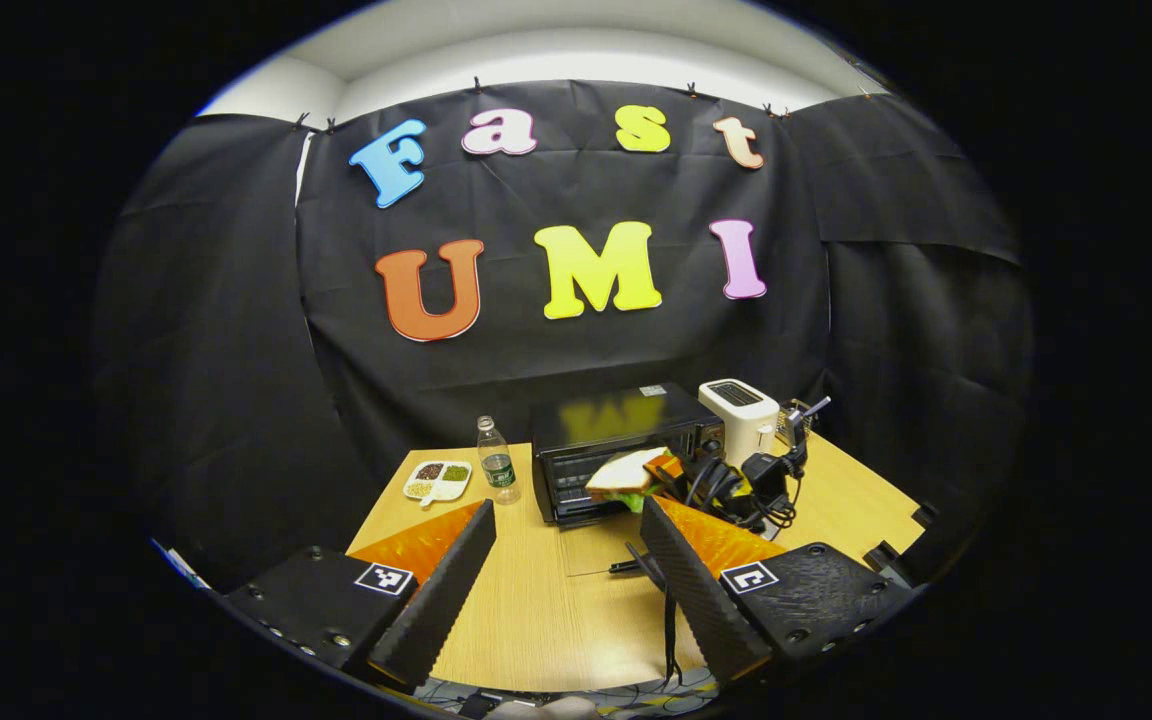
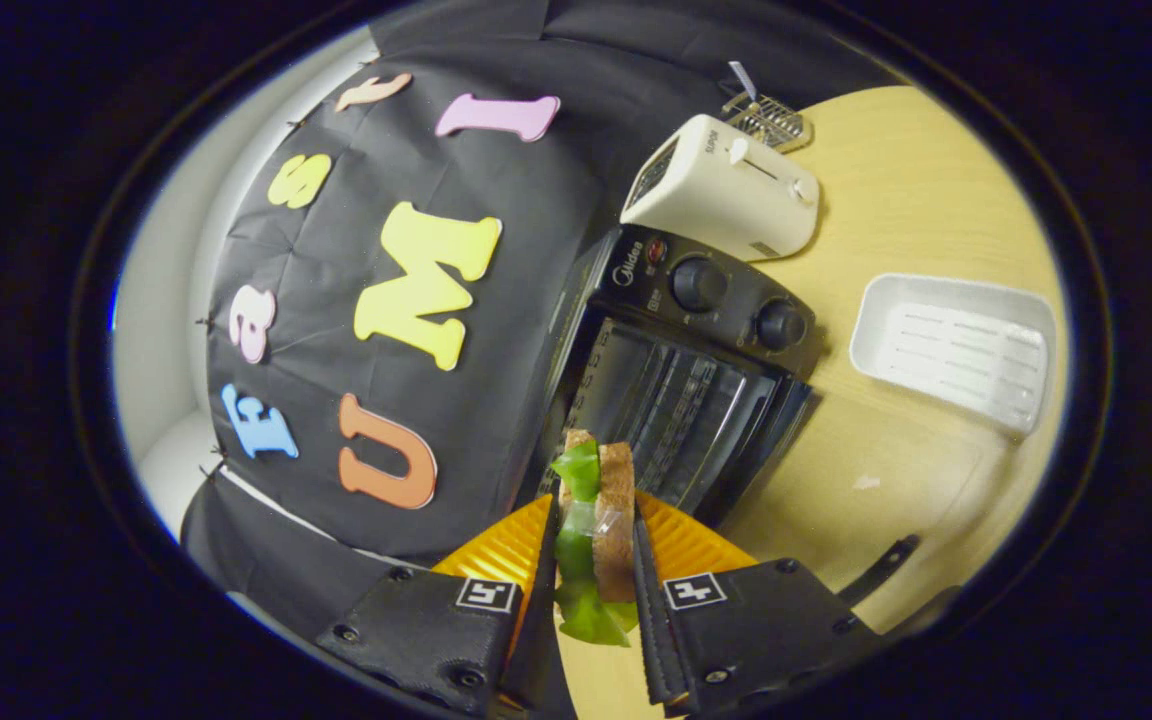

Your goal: Open the electric oven with the left hand, put the food in, and close the electric oven.

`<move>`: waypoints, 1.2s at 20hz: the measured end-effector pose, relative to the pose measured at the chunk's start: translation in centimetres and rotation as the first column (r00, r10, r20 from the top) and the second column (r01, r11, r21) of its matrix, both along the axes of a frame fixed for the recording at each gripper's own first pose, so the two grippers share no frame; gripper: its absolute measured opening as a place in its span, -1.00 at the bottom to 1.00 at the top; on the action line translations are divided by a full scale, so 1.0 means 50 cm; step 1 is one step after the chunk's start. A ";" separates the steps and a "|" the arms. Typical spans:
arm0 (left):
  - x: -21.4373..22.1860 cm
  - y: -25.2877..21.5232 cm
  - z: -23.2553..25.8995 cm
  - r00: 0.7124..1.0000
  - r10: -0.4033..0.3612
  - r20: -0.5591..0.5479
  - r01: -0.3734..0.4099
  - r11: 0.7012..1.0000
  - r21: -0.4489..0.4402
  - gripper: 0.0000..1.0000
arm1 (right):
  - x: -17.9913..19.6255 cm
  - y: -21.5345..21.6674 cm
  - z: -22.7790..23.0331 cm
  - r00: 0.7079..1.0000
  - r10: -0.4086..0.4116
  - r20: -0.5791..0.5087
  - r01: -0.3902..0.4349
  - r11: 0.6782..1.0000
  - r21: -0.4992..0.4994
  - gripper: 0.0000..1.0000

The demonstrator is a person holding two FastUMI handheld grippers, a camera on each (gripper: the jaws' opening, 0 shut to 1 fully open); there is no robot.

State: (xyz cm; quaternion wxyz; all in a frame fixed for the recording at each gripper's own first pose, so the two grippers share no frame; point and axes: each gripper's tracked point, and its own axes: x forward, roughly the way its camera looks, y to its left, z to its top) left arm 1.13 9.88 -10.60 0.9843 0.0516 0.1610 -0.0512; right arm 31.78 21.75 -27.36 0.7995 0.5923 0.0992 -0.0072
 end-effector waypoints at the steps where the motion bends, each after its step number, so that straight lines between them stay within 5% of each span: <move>1: 0.003 0.004 -0.007 1.000 -0.005 -0.009 0.005 1.000 0.018 0.92 | 0.022 0.000 -0.014 0.999 -0.030 -0.015 0.030 0.999 0.011 -0.19; 15: 0.006 0.075 -0.040 0.998 0.028 -0.051 -0.026 0.999 0.036 0.92 | 0.213 0.042 -0.082 0.988 -0.116 -0.101 0.118 0.993 0.008 -0.19; 18: 0.004 0.084 -0.044 0.997 0.041 -0.059 -0.039 0.999 0.027 0.92 | 0.209 0.025 -0.098 0.980 -0.144 -0.136 0.131 0.986 -0.099 -0.31; 20: 0.004 0.082 -0.041 0.997 0.041 -0.069 -0.041 0.999 0.005 0.92 | 0.195 0.005 -0.109 0.974 -0.152 -0.168 0.127 0.981 -0.147 -0.03; 23: 0.011 0.076 -0.029 0.998 0.045 -0.049 -0.046 0.999 -0.012 0.92 | 0.168 -0.008 -0.112 0.976 -0.131 -0.172 0.095 0.974 -0.204 0.80; 24: 0.014 0.071 -0.026 0.998 0.042 -0.041 -0.042 0.999 -0.012 0.92 | 0.153 -0.021 -0.106 0.977 -0.141 -0.161 0.097 0.963 -0.253 0.63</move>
